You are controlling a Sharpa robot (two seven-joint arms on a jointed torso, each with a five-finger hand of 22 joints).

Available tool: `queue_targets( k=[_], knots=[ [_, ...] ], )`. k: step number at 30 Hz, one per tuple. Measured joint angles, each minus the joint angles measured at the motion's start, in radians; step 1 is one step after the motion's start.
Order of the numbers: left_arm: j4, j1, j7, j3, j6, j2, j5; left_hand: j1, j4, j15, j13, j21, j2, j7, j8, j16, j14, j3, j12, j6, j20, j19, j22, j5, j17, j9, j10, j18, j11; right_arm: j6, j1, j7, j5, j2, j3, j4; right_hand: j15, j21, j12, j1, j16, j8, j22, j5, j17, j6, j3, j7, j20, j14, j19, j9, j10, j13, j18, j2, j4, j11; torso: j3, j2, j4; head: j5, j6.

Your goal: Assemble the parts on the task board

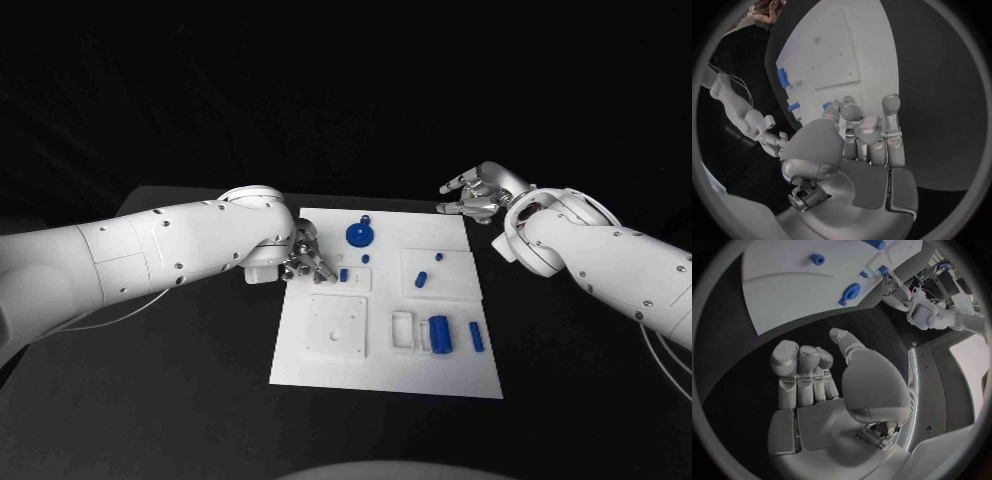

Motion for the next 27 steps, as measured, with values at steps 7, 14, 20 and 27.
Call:
queue_targets(
  k=[7,14,20,27],
  knots=[
    [0.008,-0.003,-0.001,-0.002,-0.004,-0.011,-0.001,-0.018,0.078,0.000,-0.004,-0.003,-0.090,0.006,0.004,0.000,0.000,0.015,0.000,0.016,0.004,0.004,0.000,-0.137,0.001,0.012,0.000,0.000,0.000,0.000,-0.001,0.000,0.000,-0.001,0.000,0.000,0.000,0.000,0.000,0.000,0.000,0.000,0.000,0.006,0.000,0.000,0.000,0.000,0.000,0.000,0.000,0.000,0.000,0.000,0.000,0.000,0.000,0.000,0.0000,0.000,0.0001,0.000,0.000],
    [0.028,-0.006,0.001,-0.003,-0.023,-0.029,-0.003,-0.016,0.249,0.000,-0.008,-0.003,-0.222,0.005,0.006,0.000,0.000,0.066,0.000,0.023,0.004,0.004,0.000,-0.250,0.001,0.014,0.000,0.000,0.000,0.000,-0.001,0.000,0.000,-0.001,0.000,0.000,0.000,0.000,0.000,0.000,0.000,0.000,0.000,0.006,0.000,0.000,0.000,0.000,0.000,0.000,0.000,0.000,0.000,0.000,0.000,0.000,0.000,0.000,0.0000,0.000,0.0001,-0.001,0.001],
    [0.046,-0.007,0.001,-0.004,-0.037,-0.042,-0.004,-0.022,0.249,0.000,-0.014,-0.008,-0.228,0.009,0.006,-0.009,0.000,0.066,-0.006,0.019,0.004,0.004,0.000,-0.251,-0.011,0.005,0.000,0.000,0.000,0.000,-0.002,0.000,0.000,-0.002,0.000,0.000,0.000,0.000,0.000,0.000,0.000,0.000,0.000,0.006,0.000,0.000,0.000,0.000,0.000,0.000,0.000,0.000,0.000,0.000,0.000,0.000,0.000,0.000,0.0000,0.000,0.0003,-0.003,0.001],
    [0.064,-0.008,0.005,-0.003,-0.046,-0.061,-0.001,0.010,0.242,0.003,-0.046,-0.034,-0.218,0.026,0.005,-0.044,-0.022,0.069,-0.056,-0.017,-0.006,0.001,0.000,-0.245,-0.058,-0.023,0.001,0.000,0.009,0.000,-0.003,0.000,0.000,-0.005,0.000,0.000,0.000,0.000,0.000,0.000,0.000,0.000,0.000,0.006,0.000,0.000,0.000,0.000,0.000,0.000,0.000,0.000,0.000,0.000,0.000,0.000,0.000,0.000,-0.0001,0.000,0.0011,-0.005,0.002]
  ],
)
